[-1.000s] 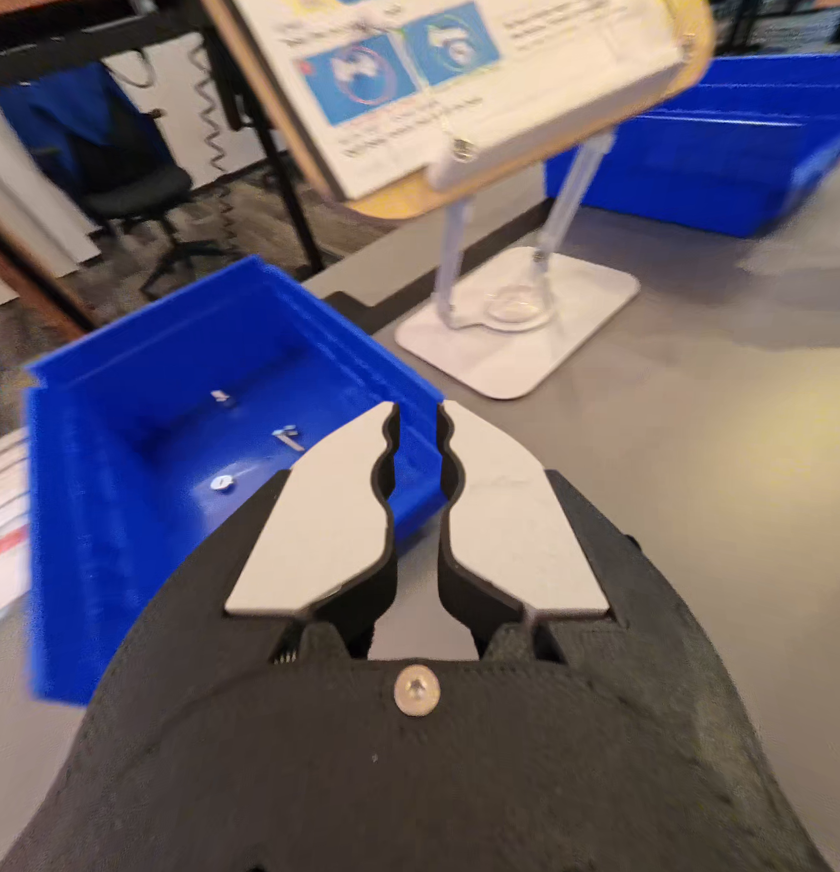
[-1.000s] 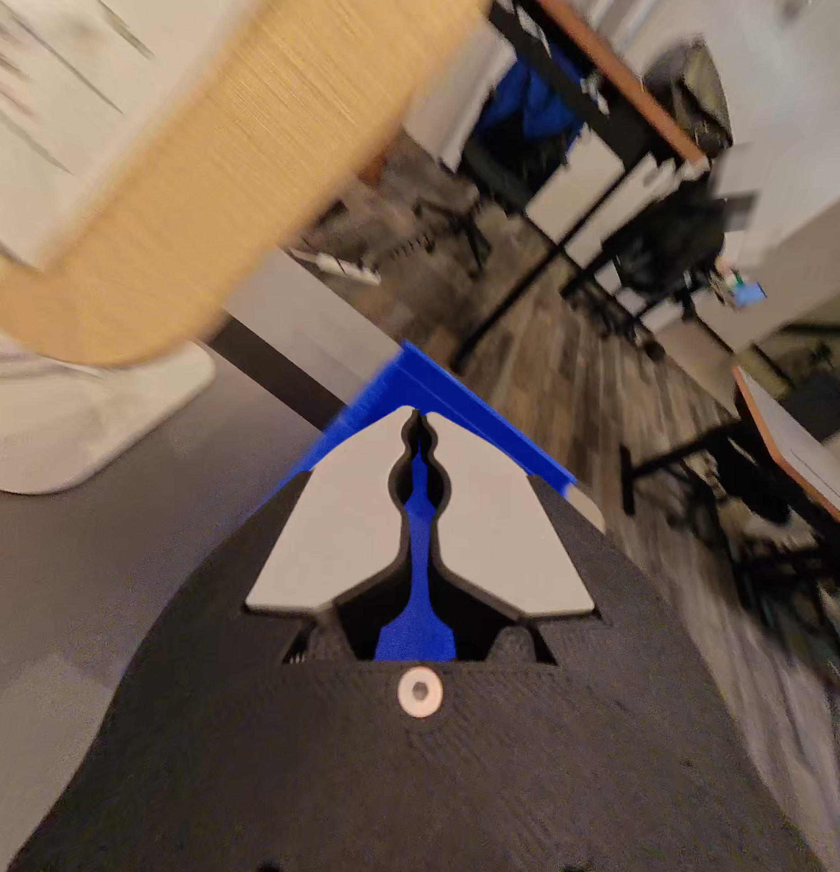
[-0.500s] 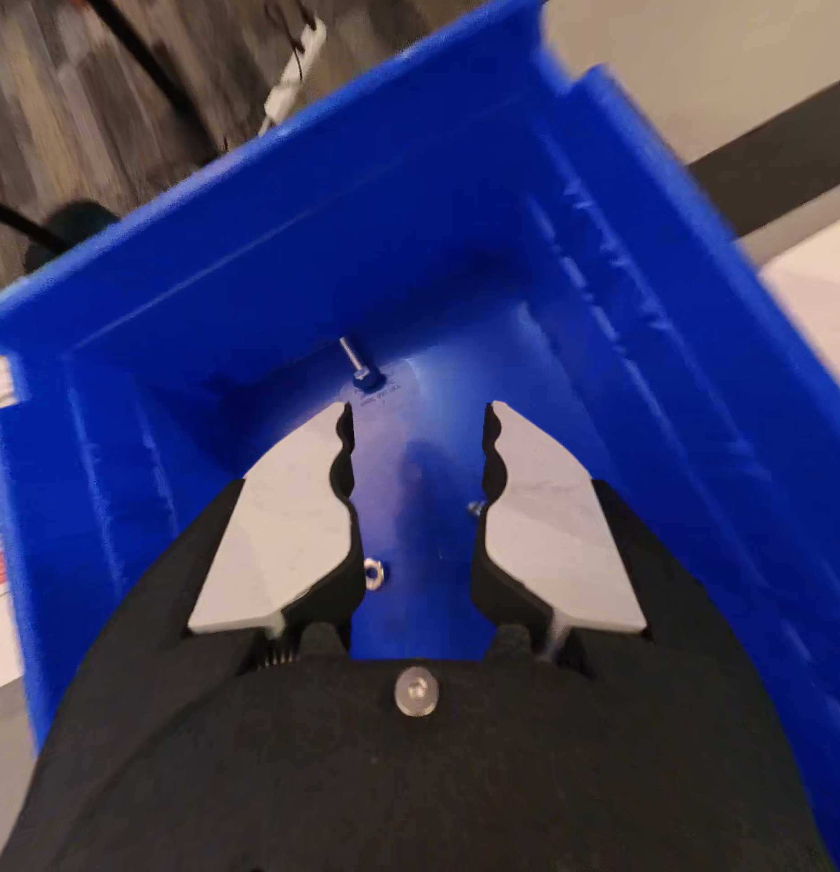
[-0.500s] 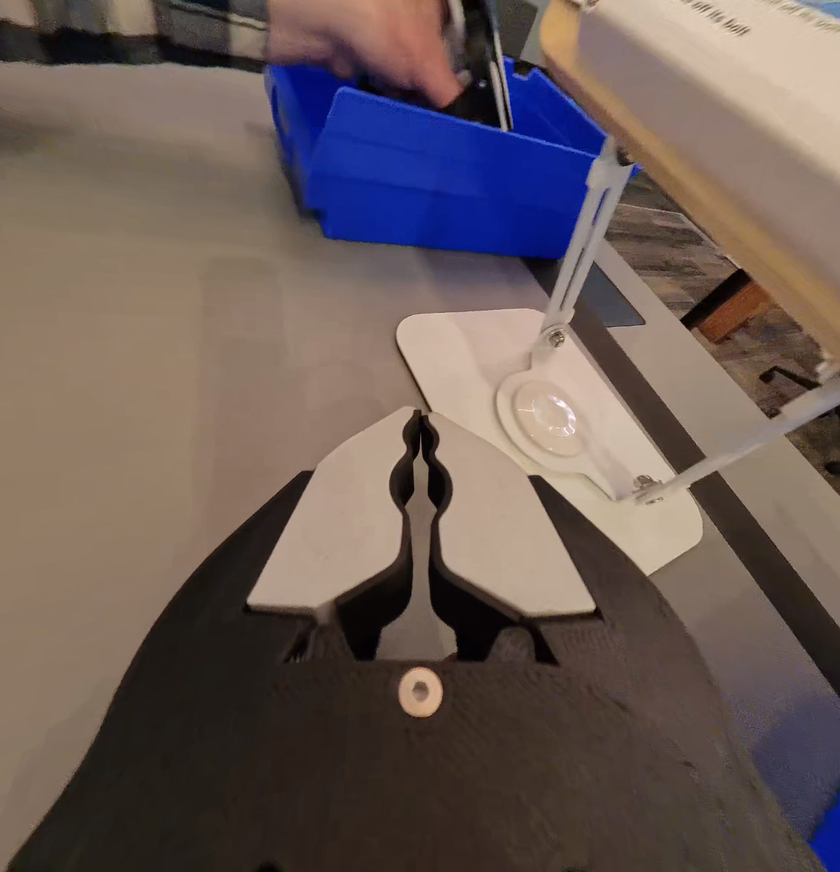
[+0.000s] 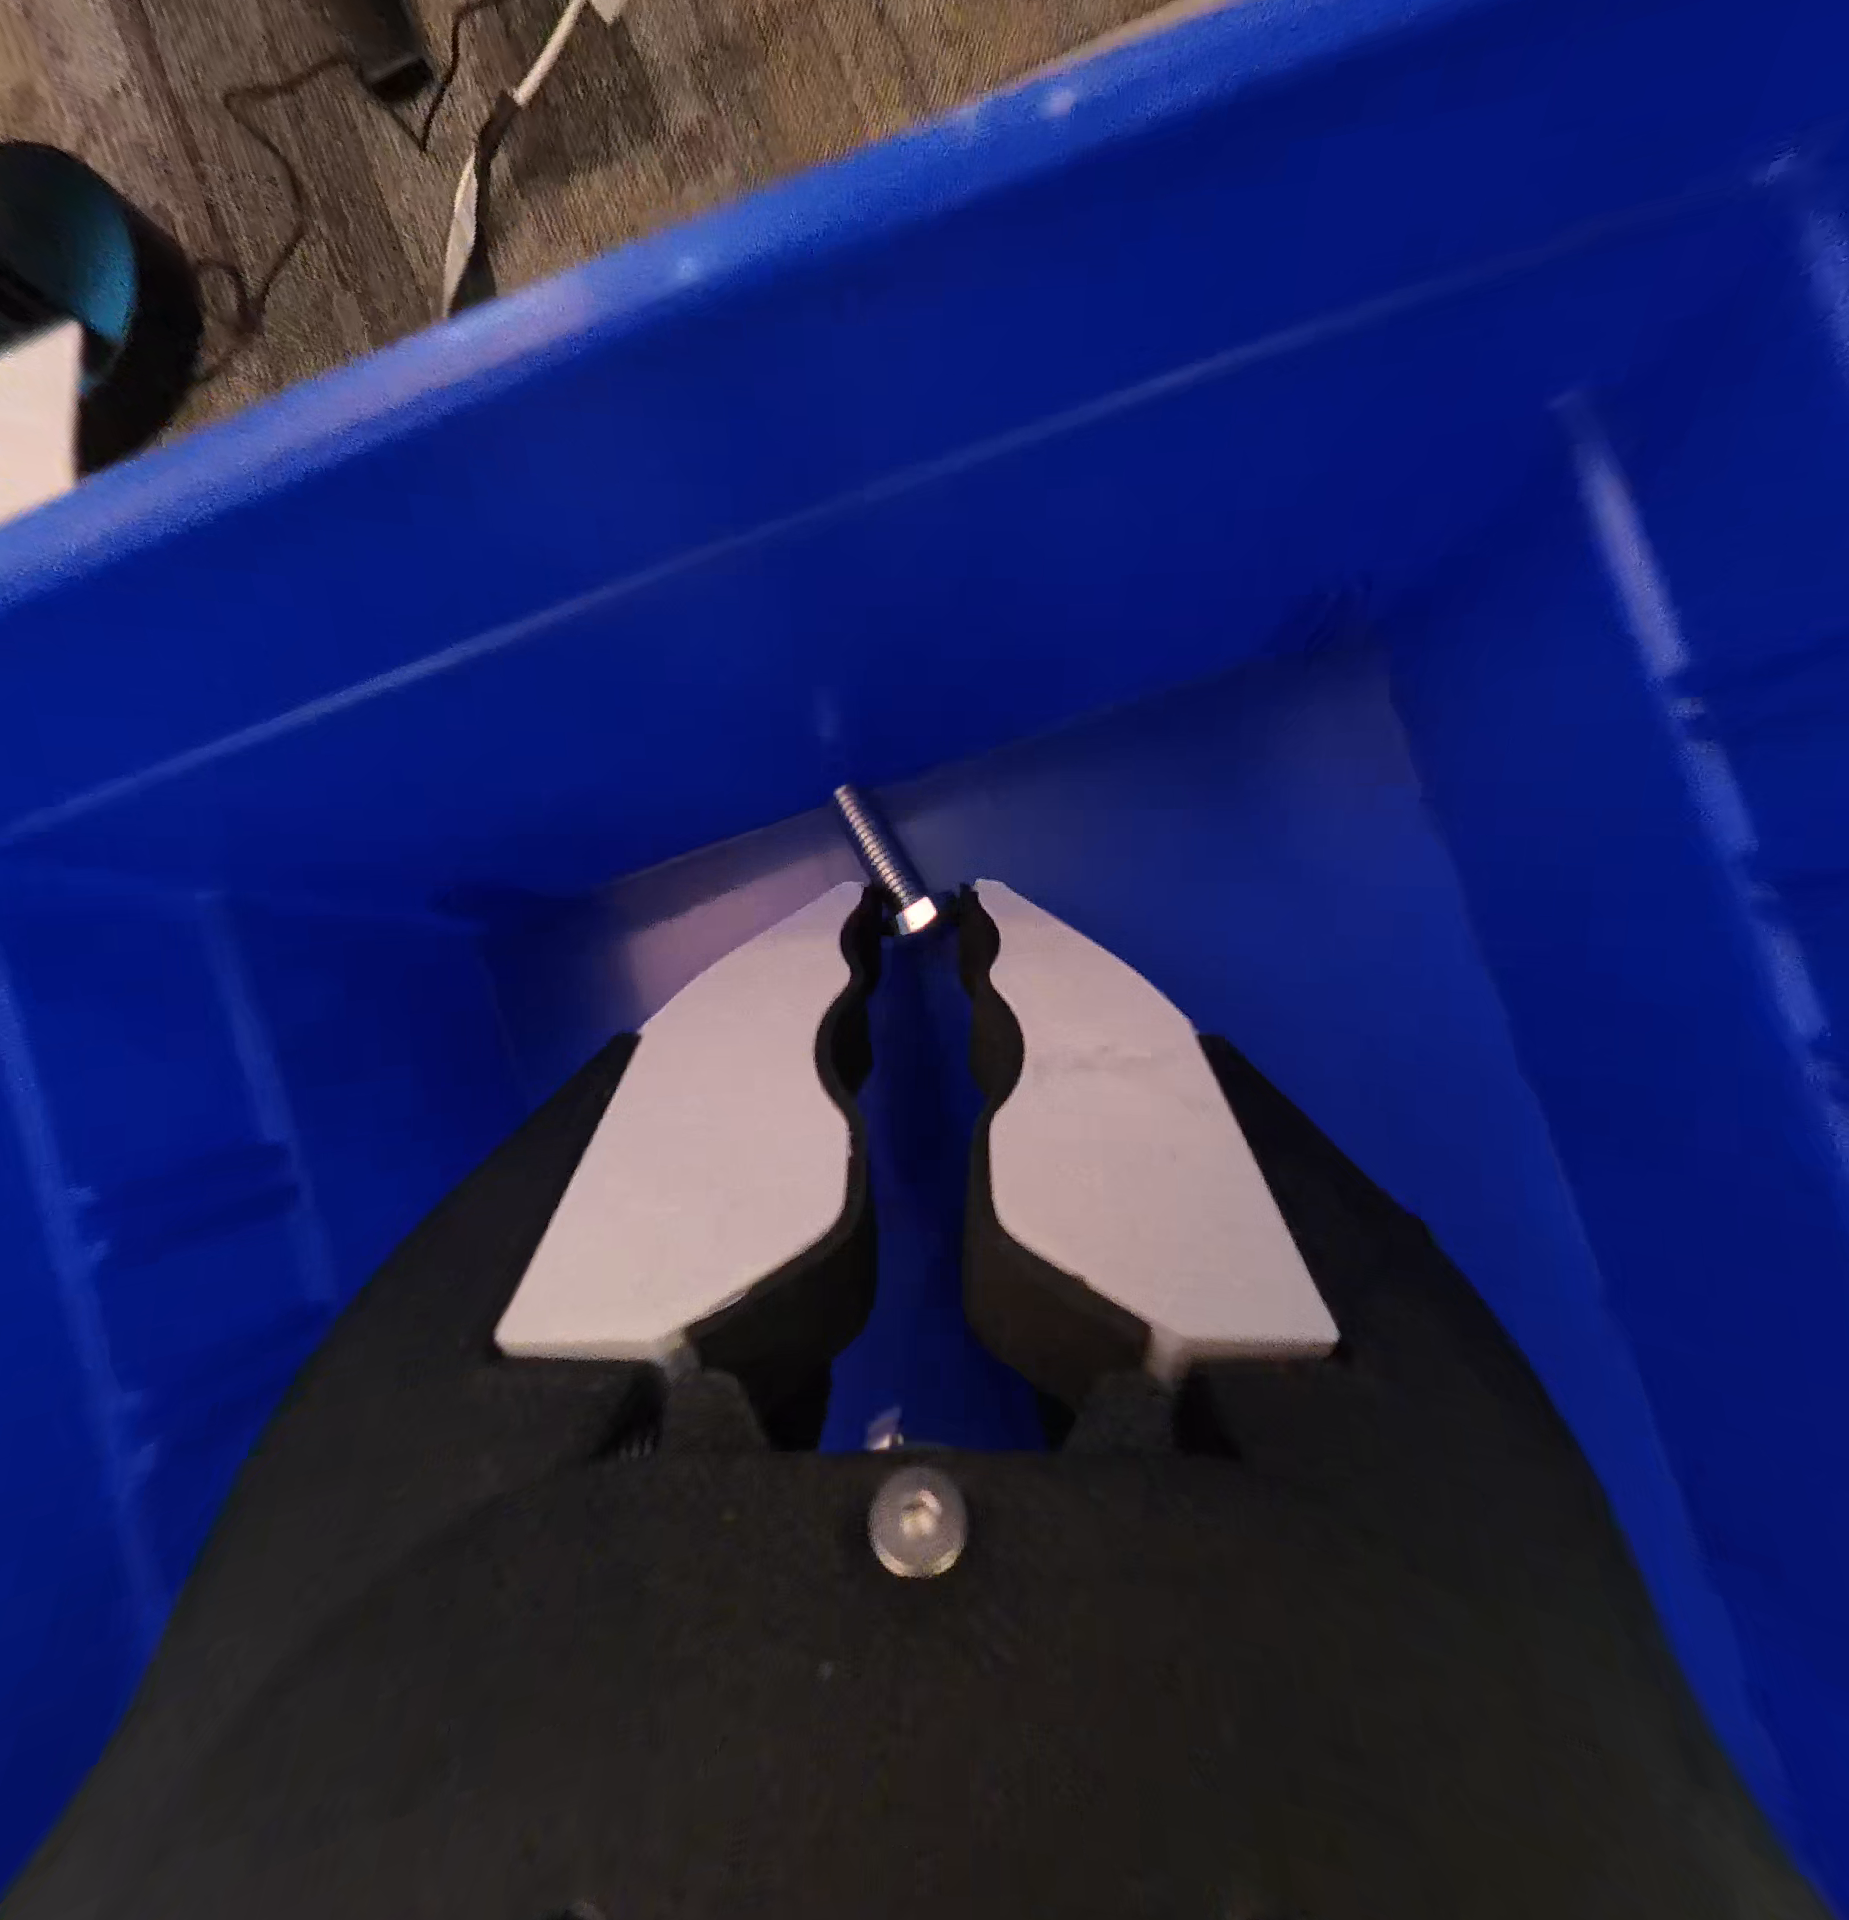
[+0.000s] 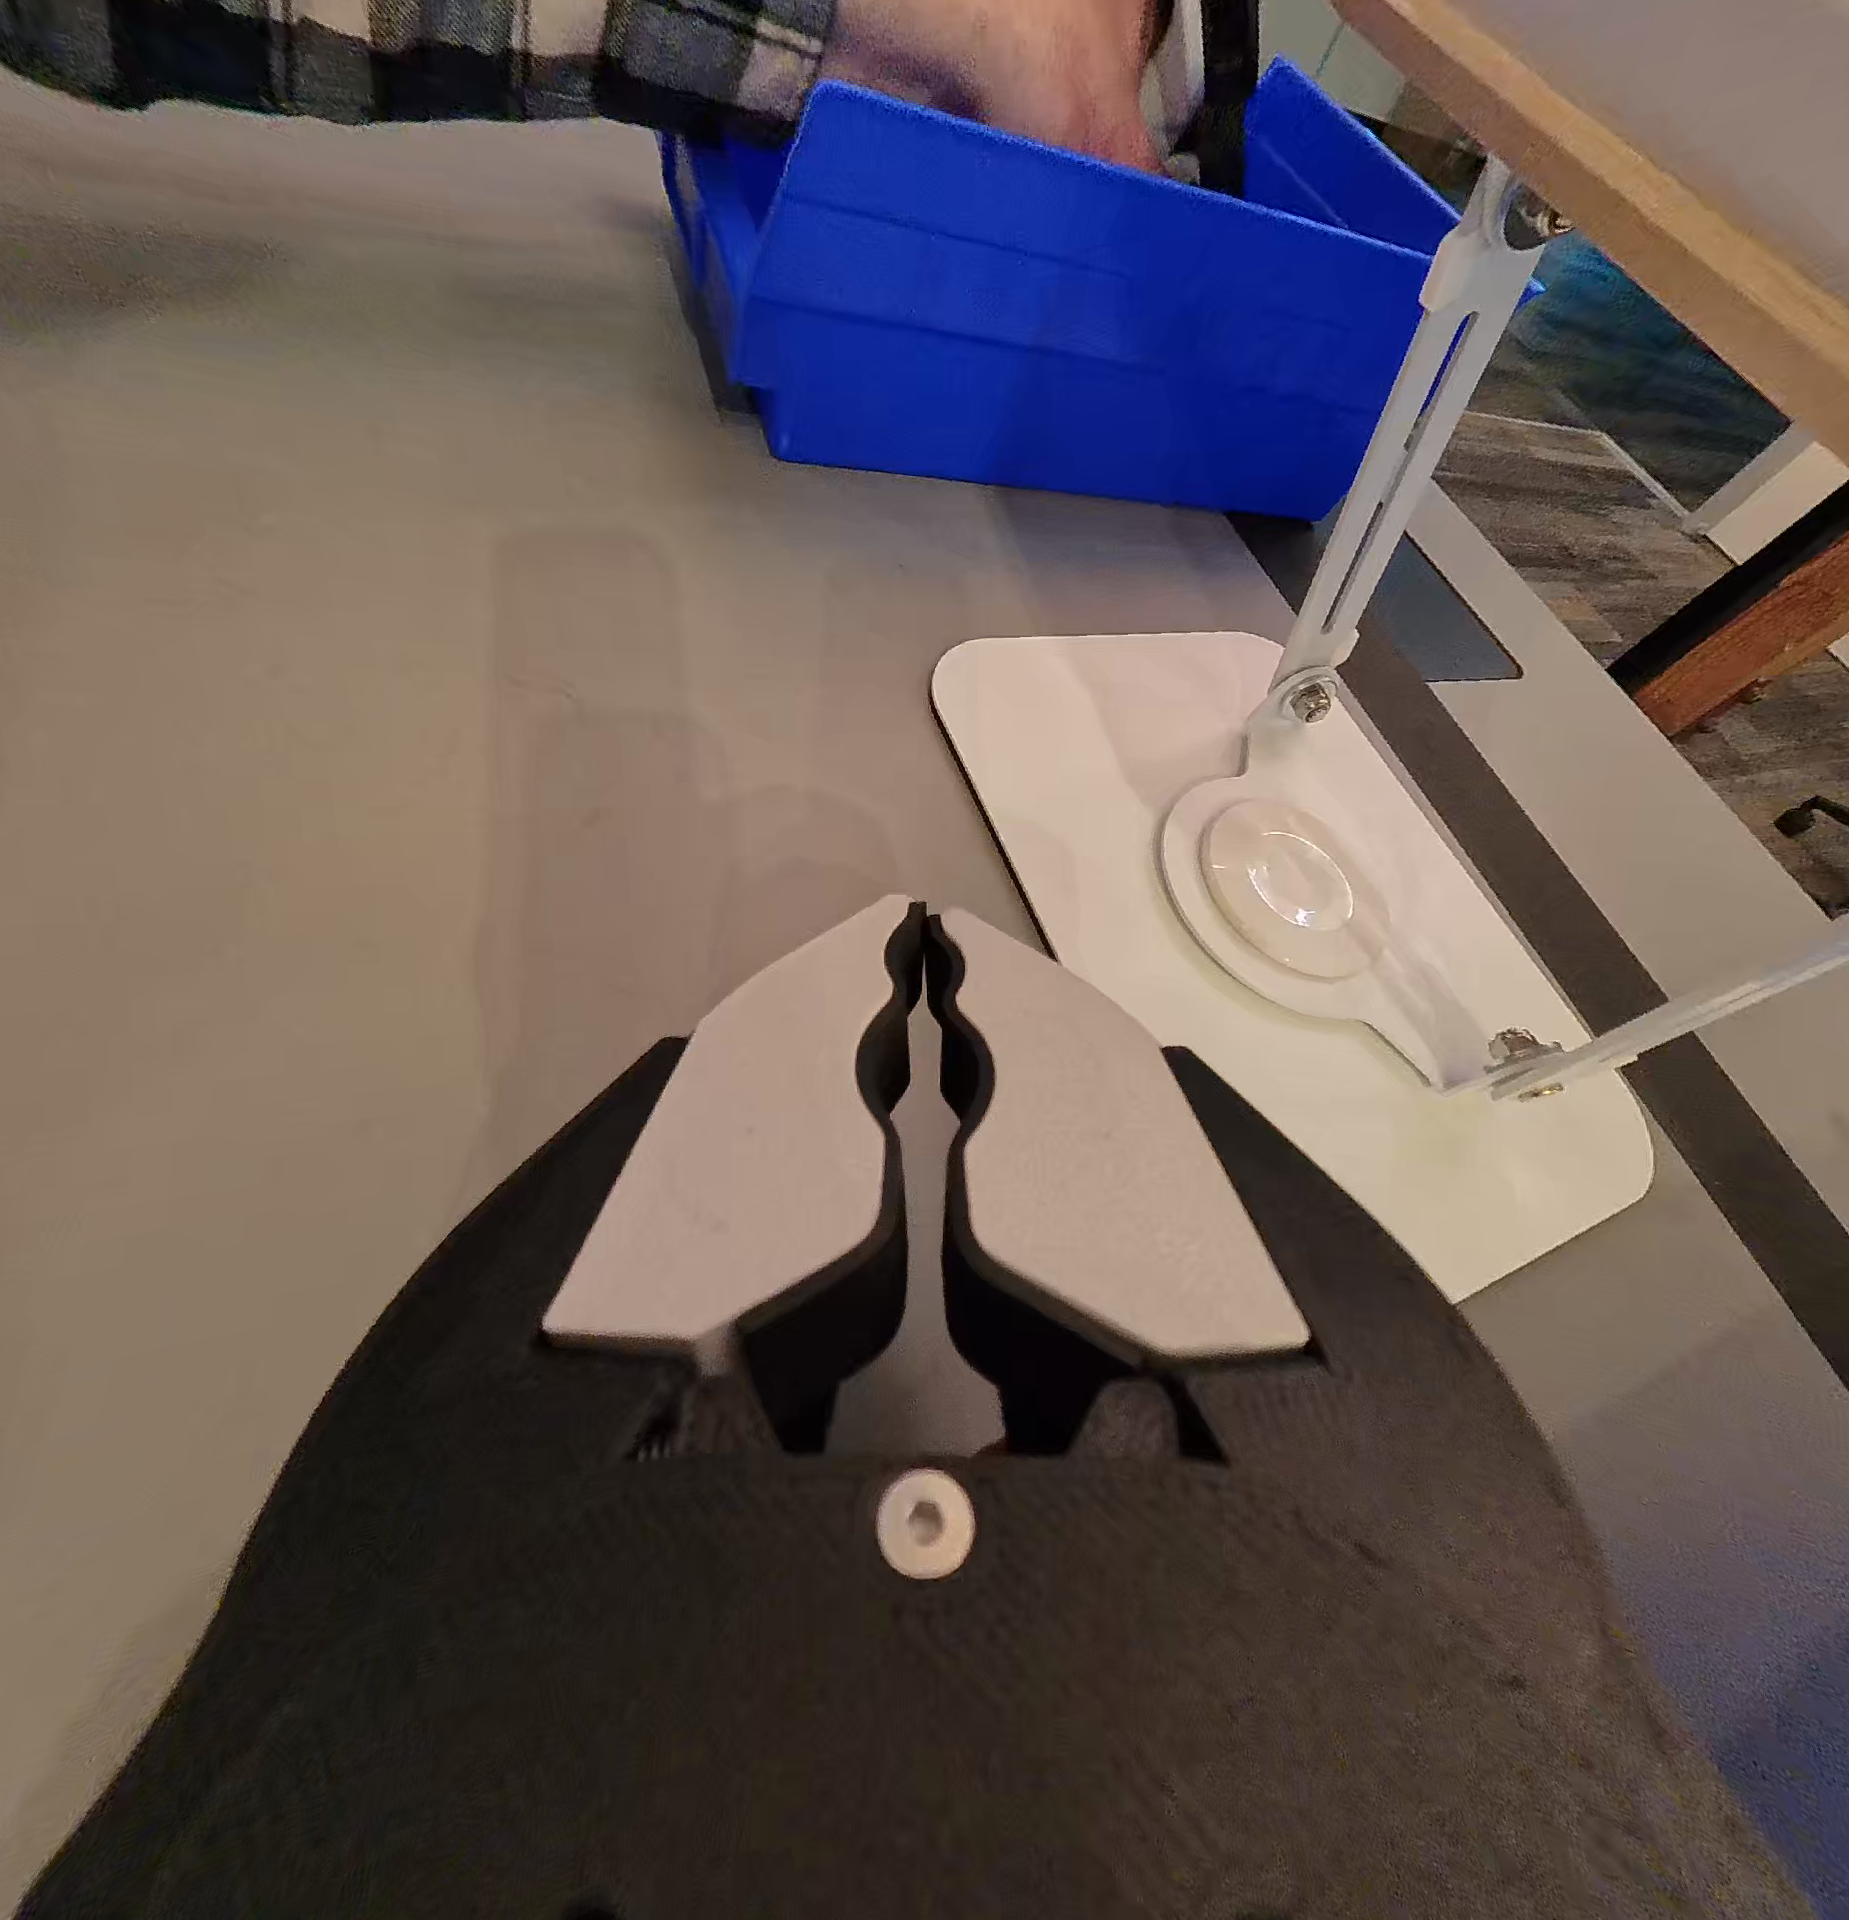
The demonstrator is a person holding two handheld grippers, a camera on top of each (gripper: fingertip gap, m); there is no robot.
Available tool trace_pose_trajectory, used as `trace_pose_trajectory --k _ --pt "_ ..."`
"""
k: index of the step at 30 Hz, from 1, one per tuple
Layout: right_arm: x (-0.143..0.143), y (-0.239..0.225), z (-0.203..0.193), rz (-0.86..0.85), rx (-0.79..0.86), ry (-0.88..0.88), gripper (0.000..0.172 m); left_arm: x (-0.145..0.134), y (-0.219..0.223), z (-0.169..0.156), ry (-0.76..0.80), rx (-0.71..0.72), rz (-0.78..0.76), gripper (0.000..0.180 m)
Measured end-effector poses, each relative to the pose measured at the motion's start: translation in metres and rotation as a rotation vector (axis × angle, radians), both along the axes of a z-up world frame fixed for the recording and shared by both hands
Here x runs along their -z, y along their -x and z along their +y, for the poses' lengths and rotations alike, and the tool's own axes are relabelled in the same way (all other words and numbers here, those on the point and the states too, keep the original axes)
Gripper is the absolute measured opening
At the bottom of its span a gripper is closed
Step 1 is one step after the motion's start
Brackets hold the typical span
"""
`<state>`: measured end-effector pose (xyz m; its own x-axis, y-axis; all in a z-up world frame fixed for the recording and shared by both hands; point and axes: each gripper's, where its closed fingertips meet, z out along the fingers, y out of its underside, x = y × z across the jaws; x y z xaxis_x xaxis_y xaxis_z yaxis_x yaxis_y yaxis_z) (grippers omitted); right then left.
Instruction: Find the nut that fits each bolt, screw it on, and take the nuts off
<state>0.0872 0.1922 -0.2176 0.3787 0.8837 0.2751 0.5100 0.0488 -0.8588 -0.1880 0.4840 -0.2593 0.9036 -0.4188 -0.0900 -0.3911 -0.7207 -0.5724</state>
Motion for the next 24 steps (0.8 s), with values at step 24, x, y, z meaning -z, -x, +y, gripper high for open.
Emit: trace_pose_trajectory --k 24 --pt "-0.089 0.102 -0.041 0.85 -0.321 0.409 0.022 -0.126 -0.144 -0.324 -0.73 0.583 -0.491 0.014"
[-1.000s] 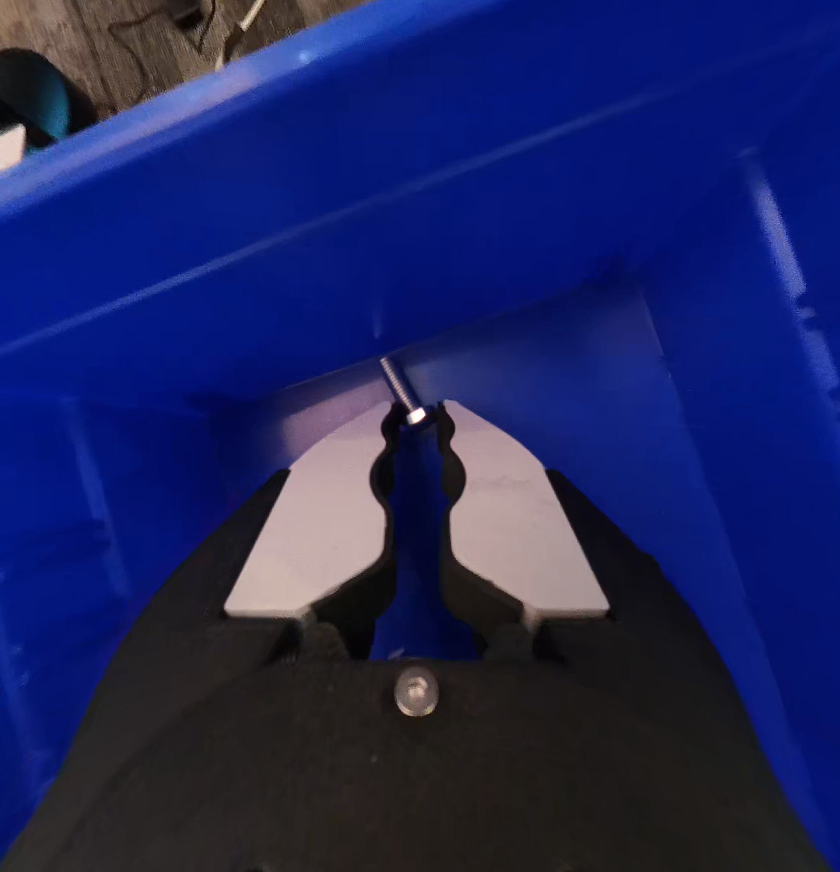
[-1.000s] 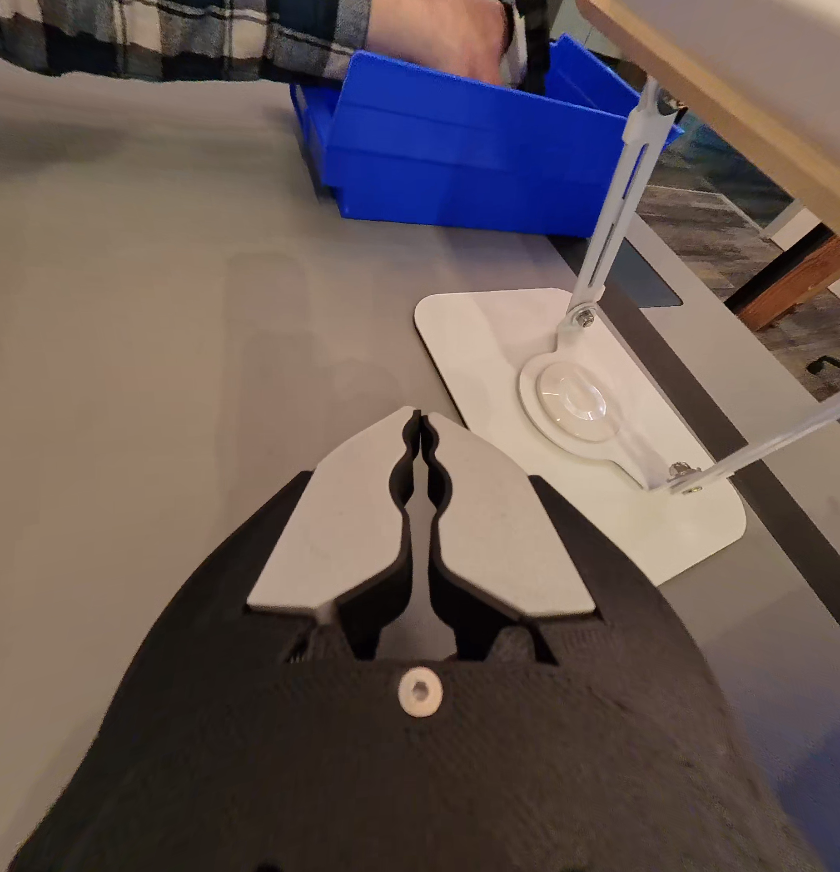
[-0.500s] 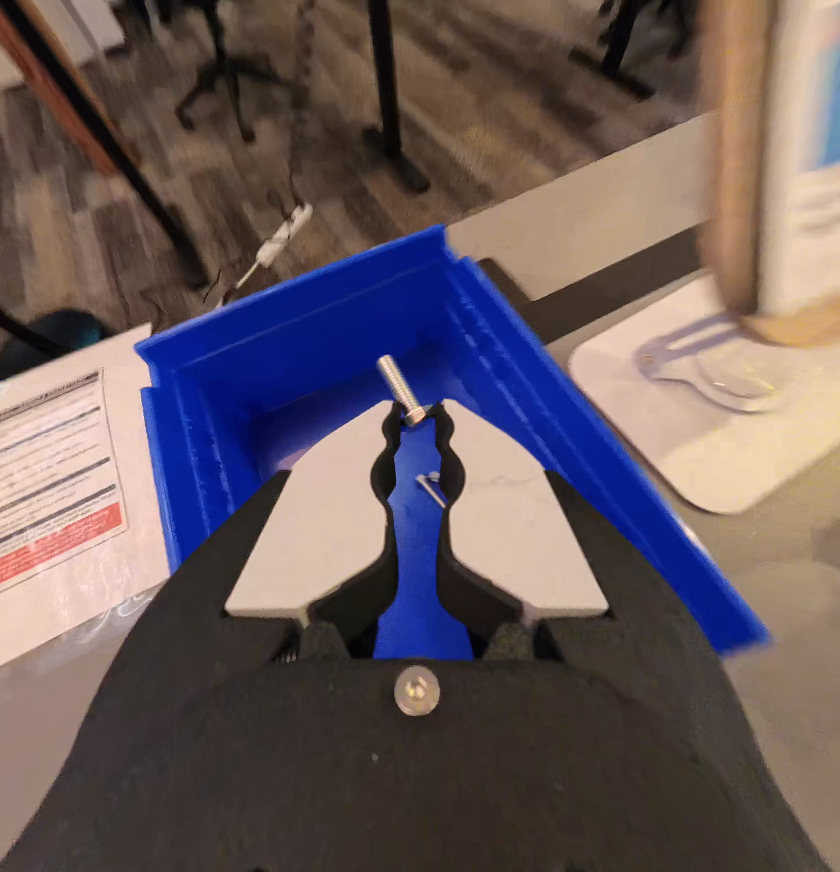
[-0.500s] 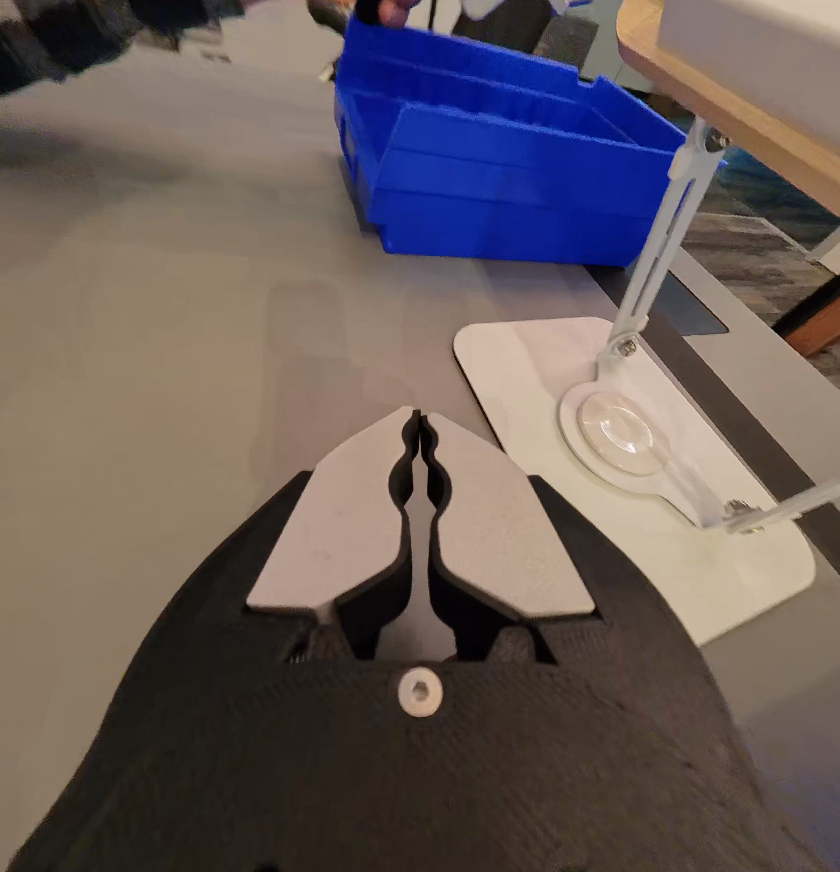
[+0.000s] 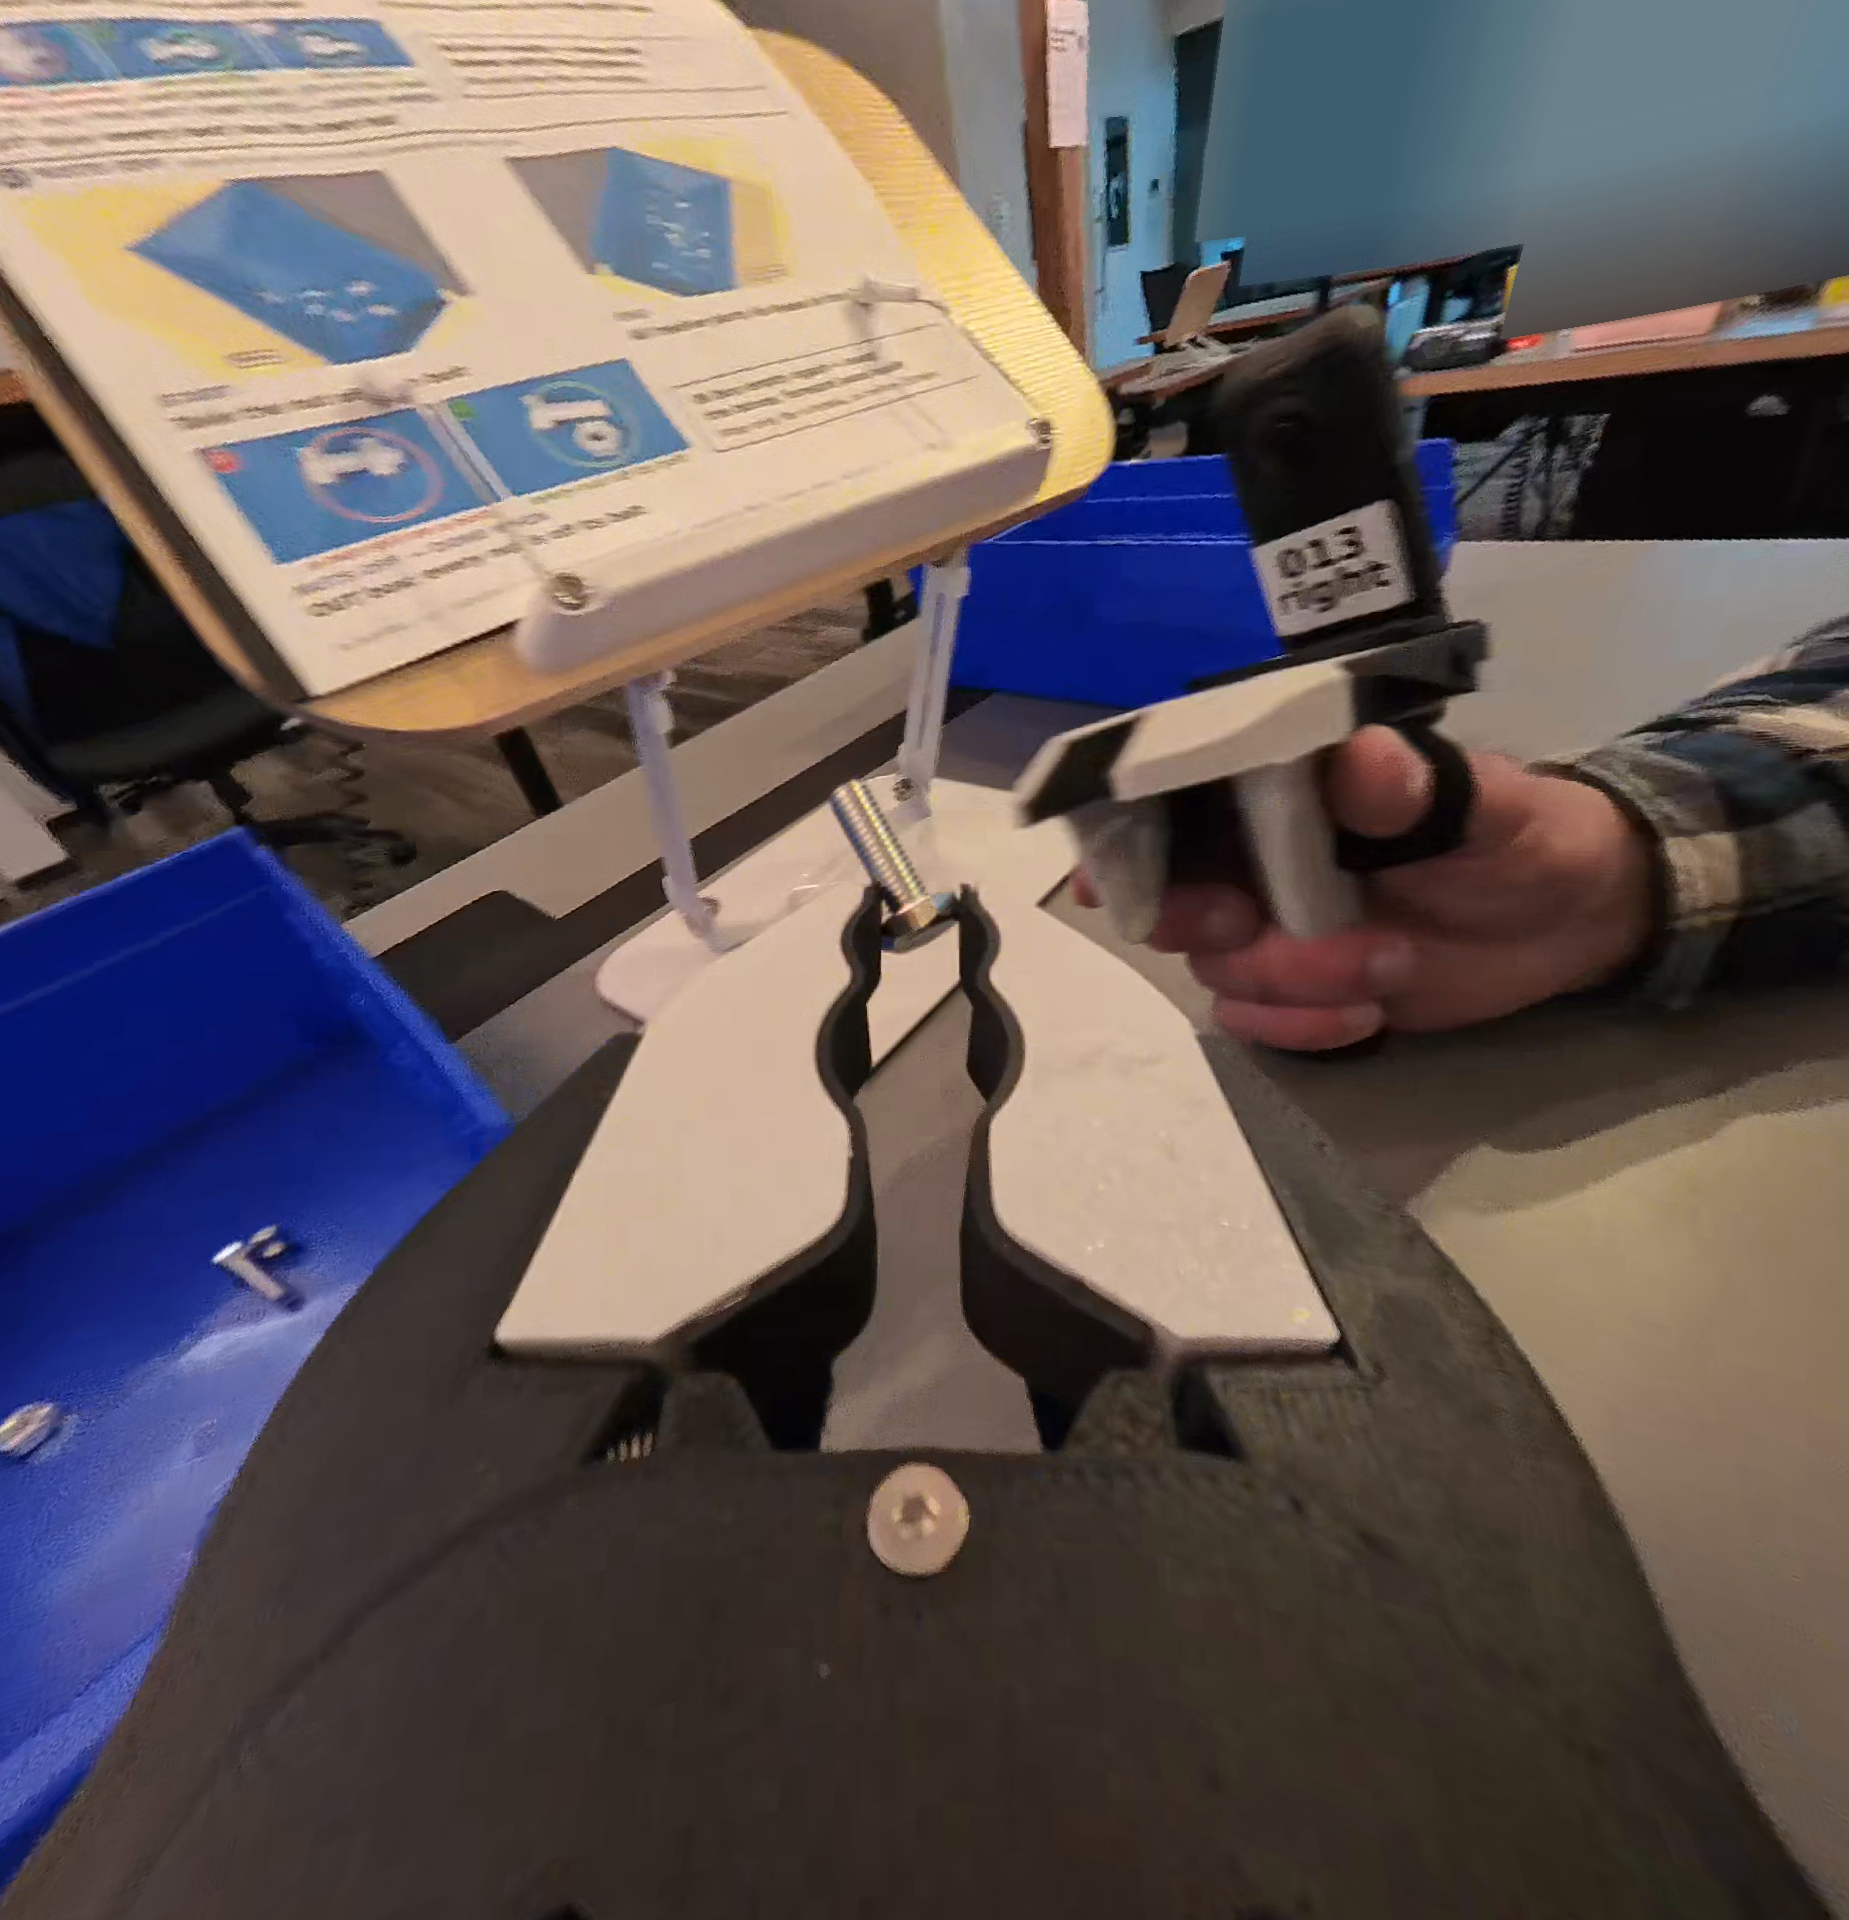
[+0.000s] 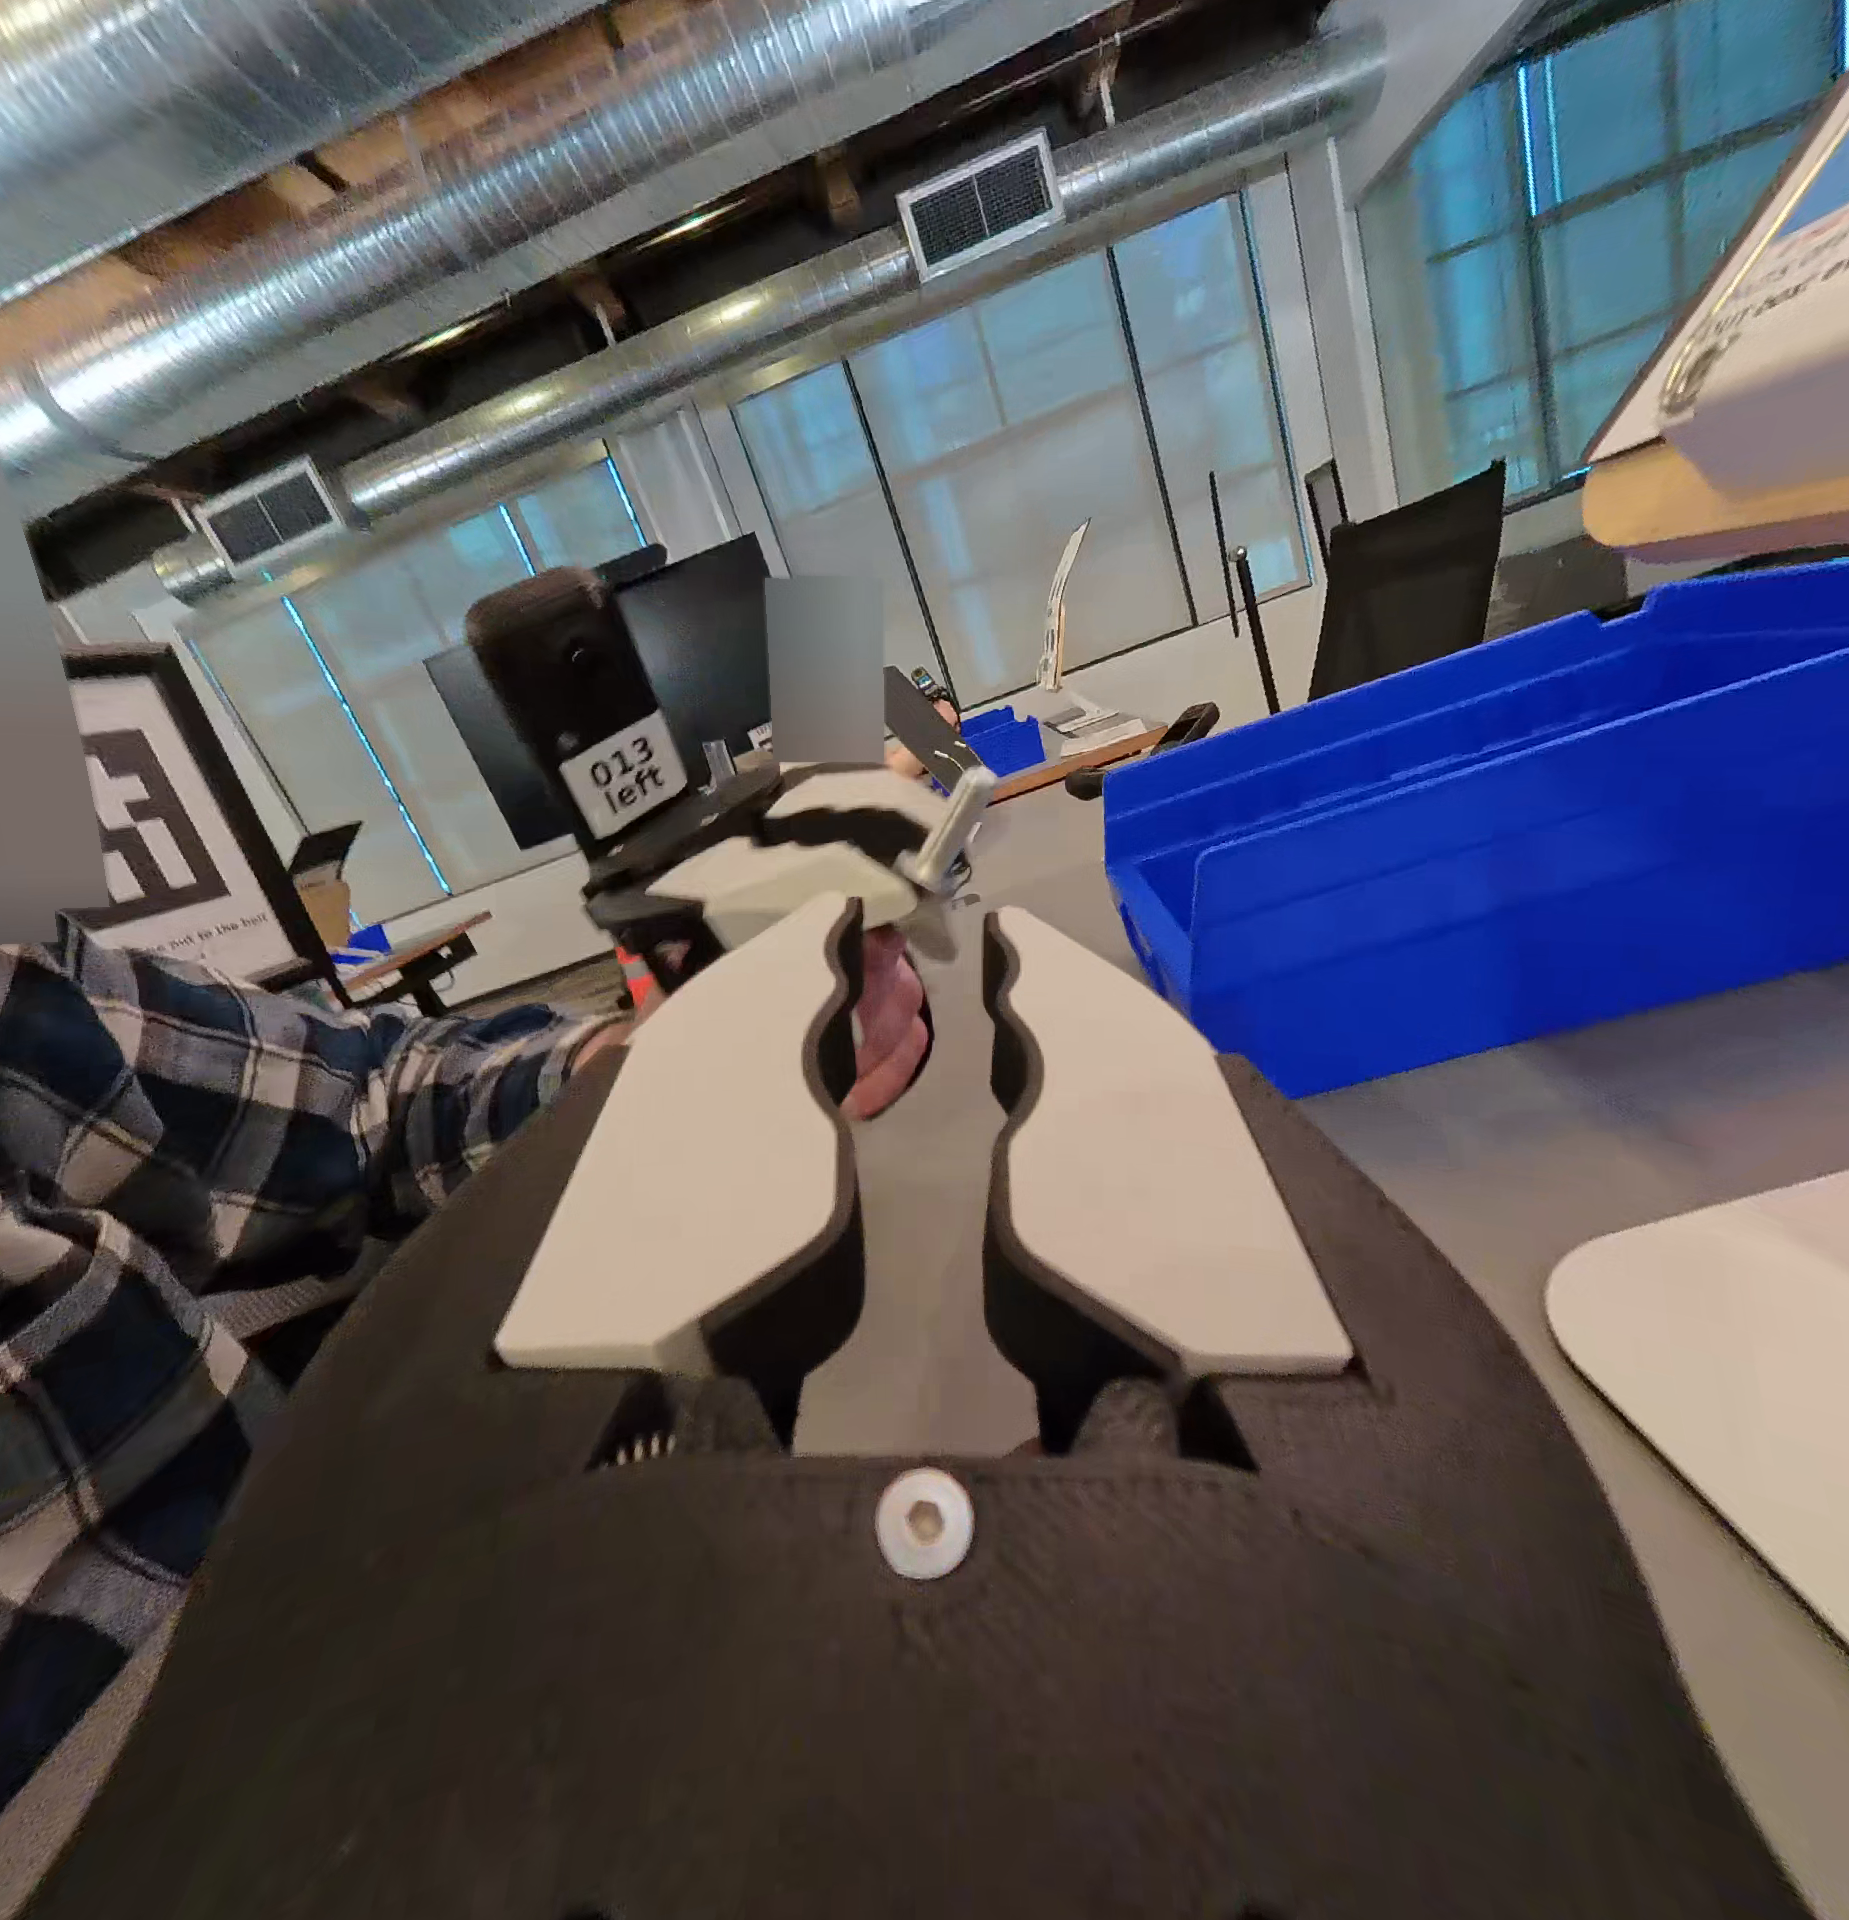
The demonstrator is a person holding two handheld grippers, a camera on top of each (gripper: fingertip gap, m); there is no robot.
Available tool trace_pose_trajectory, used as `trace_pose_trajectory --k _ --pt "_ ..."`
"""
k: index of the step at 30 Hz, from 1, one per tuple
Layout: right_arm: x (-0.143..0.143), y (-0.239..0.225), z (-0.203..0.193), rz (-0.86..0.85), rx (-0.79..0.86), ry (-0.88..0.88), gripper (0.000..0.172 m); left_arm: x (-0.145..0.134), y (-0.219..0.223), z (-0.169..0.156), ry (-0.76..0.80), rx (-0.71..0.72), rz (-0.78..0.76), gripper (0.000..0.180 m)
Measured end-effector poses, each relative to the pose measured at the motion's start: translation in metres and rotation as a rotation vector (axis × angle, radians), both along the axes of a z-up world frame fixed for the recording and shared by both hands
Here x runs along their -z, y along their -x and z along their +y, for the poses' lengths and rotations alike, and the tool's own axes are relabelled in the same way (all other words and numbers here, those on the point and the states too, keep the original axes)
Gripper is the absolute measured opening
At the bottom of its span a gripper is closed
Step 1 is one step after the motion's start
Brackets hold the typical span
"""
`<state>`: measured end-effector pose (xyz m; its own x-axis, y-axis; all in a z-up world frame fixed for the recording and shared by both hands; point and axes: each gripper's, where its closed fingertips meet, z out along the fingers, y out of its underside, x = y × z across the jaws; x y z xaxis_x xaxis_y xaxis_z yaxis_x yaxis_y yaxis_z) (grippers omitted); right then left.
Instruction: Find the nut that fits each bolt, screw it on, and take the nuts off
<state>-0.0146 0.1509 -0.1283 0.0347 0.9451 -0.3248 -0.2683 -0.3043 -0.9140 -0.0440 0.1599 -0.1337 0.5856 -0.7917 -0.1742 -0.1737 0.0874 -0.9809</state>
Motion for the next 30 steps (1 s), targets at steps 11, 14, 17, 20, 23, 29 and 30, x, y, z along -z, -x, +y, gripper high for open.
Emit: trace_pose_trajectory --k 11,14,17,20,23,29,30 --pt "0.007 0.018 -0.003 0.016 -0.118 0.091 0.009 0.022 -0.029 -0.016 -0.063 0.082 0.088 0.014" --pt "0.009 0.017 -0.009 -0.043 -0.108 0.036 0.008 0.024 -0.029 -0.019 -0.04 0.108 0.085 0.016" --pt "0.01 0.008 -0.017 -0.088 -0.132 0.004 0.008 0.025 -0.011 -0.013 -0.052 0.04 0.108 0.049" --pt "0.033 0.005 -0.022 -0.283 -0.147 -0.096 0.008 0.024 0.021 -0.004 -0.05 -0.003 0.111 0.054" --pt "0.051 0.008 -0.037 -0.425 -0.209 -0.178 0.008 0.026 0.056 0.009 -0.037 -0.068 0.121 0.054" --pt "0.103 0.019 -0.055 -0.773 -0.274 -0.289 0.008 0.019 0.108 0.035 -0.065 -0.188 0.146 0.06" --pt "0.109 0.02 -0.058 -0.812 -0.285 -0.317 0.008 0.02 0.114 0.039 -0.062 -0.192 0.149 0.06"
